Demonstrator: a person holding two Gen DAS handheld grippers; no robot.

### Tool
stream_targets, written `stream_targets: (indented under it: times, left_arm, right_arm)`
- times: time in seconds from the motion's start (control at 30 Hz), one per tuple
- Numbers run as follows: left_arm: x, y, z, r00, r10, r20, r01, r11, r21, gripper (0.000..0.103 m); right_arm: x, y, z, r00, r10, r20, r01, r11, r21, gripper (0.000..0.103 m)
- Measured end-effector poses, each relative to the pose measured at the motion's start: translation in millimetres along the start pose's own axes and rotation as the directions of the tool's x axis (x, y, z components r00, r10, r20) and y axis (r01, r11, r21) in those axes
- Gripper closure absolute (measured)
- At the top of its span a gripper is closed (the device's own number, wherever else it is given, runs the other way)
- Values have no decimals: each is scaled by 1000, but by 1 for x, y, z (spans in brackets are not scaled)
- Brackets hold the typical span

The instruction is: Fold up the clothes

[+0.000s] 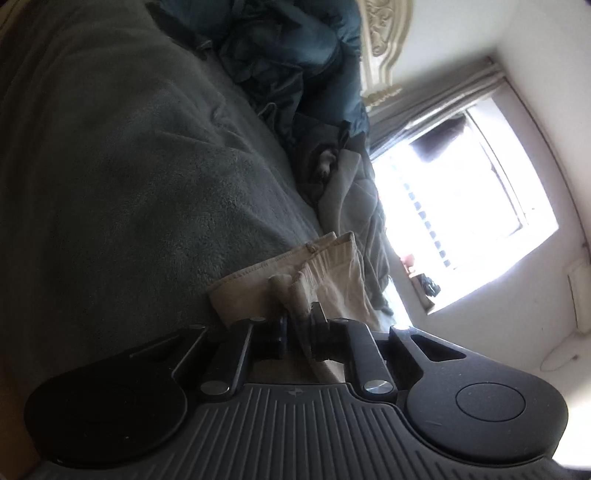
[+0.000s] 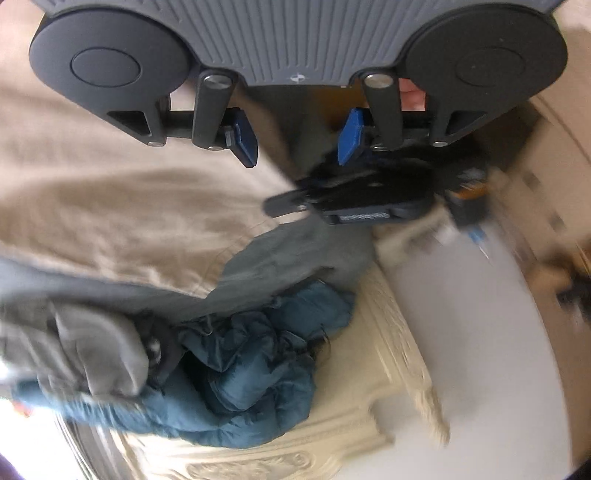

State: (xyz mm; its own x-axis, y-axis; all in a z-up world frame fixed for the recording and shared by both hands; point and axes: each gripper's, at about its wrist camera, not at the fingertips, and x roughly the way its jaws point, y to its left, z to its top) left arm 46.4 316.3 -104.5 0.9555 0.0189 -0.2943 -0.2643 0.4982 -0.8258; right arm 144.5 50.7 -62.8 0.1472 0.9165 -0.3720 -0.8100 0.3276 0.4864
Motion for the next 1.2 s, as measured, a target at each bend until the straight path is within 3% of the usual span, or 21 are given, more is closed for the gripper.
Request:
stream_targets:
  times: [0.07, 0.17, 0.23, 0.3, 0.47, 0.57, 0.67, 0.77, 0.9, 1.03, 1.13, 1.2]
  left_arm:
    - [-9, -7, -1, 999, 29, 35, -30, 999, 27, 74]
    - [-25, -21, -6, 985, 116, 129, -130, 986, 104, 70]
    - [-34, -33, -9, 971, 136, 195, -168, 972, 163, 70]
    - [-39, -48, -13, 968, 99, 231, -154, 960, 233, 70]
    - [1, -70, -28, 997, 23, 78, -49, 938, 344, 69]
    - [33, -63, -37, 992, 119, 42, -126, 914, 386, 70]
    - [43, -52, -42, 990, 123, 65, -139, 902, 408, 72]
    - [44, -49, -45, 991, 111, 72, -131, 896, 424, 72]
    - [45, -51, -44, 991, 117, 69, -136, 891, 434, 72]
    - [44, -54, -43, 990, 125, 68, -142, 890, 434, 72]
    - [45, -56, -44, 988, 135, 68, -151, 891, 429, 72]
    - [45, -56, -42, 988, 138, 63, -152, 898, 414, 72]
  right_arm:
    - [-26, -4, -8, 999, -3, 37, 1, 999, 52, 51]
    - [-75, -9, -29, 988, -92, 124, 82, 993, 83, 54]
    - [-110, -9, -44, 963, -200, 179, 186, 978, 93, 60]
    - [-141, -7, -54, 924, -314, 219, 303, 949, 84, 64]
    - [-185, -9, -67, 800, -516, 306, 527, 848, 52, 67]
    - [-184, -22, -77, 774, -571, 275, 587, 809, 27, 67]
    - [-177, -41, -102, 742, -638, 206, 653, 757, -5, 72]
    - [-192, -41, -118, 729, -639, 243, 664, 747, -29, 72]
    - [-212, -35, -113, 718, -661, 217, 678, 735, -6, 71]
    - [-231, -38, -86, 727, -634, 265, 643, 764, 63, 71]
    - [-215, -57, -53, 744, -604, 284, 618, 785, 51, 71]
    - [-200, -80, -36, 763, -595, 253, 602, 796, 58, 71]
